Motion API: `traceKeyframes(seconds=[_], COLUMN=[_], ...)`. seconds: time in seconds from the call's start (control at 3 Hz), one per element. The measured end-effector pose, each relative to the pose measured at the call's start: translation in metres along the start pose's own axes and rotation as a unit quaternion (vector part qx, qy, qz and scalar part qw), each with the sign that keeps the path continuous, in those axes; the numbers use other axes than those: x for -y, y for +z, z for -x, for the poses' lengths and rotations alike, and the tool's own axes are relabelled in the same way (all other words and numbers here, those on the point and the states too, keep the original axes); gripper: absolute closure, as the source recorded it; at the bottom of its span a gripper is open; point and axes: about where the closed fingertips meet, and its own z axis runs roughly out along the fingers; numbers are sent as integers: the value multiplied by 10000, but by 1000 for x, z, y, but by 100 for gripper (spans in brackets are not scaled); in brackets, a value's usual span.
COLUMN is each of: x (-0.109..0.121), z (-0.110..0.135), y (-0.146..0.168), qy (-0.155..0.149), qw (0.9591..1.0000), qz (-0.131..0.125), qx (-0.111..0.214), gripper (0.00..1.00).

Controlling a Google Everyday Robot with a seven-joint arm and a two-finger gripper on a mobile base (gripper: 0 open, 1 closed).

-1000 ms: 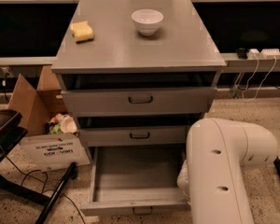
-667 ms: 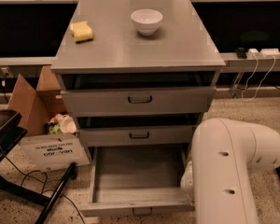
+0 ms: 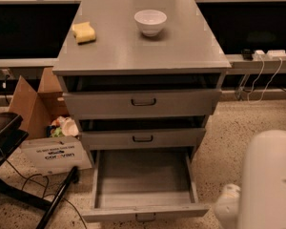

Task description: Open bottom drawer

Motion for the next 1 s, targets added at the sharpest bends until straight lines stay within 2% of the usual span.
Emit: traceKeyframes(seconds=[0.33, 0.67, 1.0], x=[-58, -53, -65], z=[-63, -33, 17], y=[17, -3, -54], qy=[249, -56, -657], qw=[9984, 9996, 9977], qz=[457, 257, -137], qx=[-204, -103, 49], gripper=[83, 52, 28])
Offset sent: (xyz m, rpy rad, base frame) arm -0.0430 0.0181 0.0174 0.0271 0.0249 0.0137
